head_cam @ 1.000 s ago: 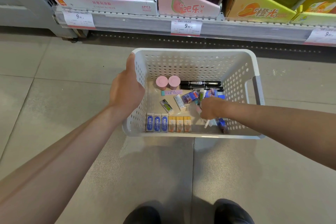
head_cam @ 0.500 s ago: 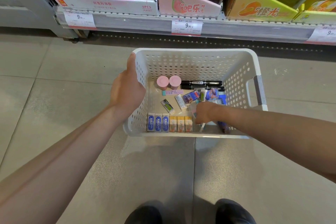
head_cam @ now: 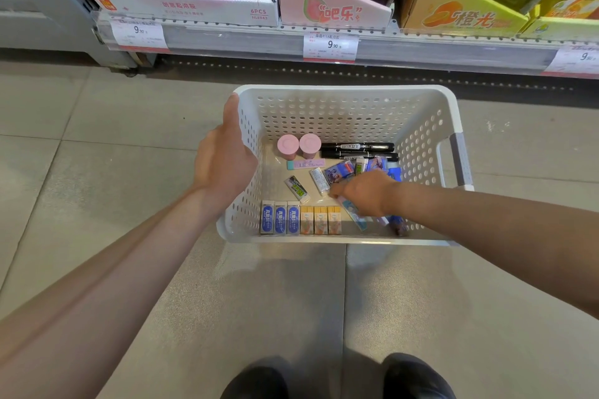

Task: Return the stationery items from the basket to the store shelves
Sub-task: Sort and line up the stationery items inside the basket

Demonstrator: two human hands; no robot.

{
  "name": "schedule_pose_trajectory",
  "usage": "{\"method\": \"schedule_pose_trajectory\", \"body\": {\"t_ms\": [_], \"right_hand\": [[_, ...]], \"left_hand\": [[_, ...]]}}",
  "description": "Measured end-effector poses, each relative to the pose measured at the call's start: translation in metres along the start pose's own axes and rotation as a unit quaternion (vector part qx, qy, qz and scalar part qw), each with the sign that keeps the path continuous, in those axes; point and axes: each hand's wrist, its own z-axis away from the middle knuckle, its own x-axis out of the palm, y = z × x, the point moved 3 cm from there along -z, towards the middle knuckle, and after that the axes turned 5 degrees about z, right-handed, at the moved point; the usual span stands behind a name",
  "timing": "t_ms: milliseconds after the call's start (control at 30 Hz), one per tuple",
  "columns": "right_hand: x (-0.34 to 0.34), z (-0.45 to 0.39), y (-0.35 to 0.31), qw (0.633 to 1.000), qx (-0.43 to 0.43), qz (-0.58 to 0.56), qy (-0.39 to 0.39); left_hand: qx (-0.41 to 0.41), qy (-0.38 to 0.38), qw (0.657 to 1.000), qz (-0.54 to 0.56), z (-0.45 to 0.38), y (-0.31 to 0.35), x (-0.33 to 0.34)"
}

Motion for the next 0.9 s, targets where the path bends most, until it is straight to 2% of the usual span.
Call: {"method": "schedule_pose_trajectory", "body": {"t_ms": [300, 667, 900], "right_hand": [[-0.0048, 0.0037, -0.0027, 1.0, -0.009, 0.023, 0.009], [0.0023, 0.0016, 0.0022, 0.998, 0.064, -0.002, 0.006], [0.0034, 0.0002, -0.0015, 0.998, 0.048, -0.024, 0.015]], "left_hand": [[0.01, -0.001, 1.0, 0.008, 0.0005, 0.001, -0.0001], [0.004, -0.002, 1.0, 0.002, 0.0009, 0.0026, -0.0001], [-0.003, -0.007, 1.0, 0.005, 0.0008, 0.0012, -0.0003]]}}
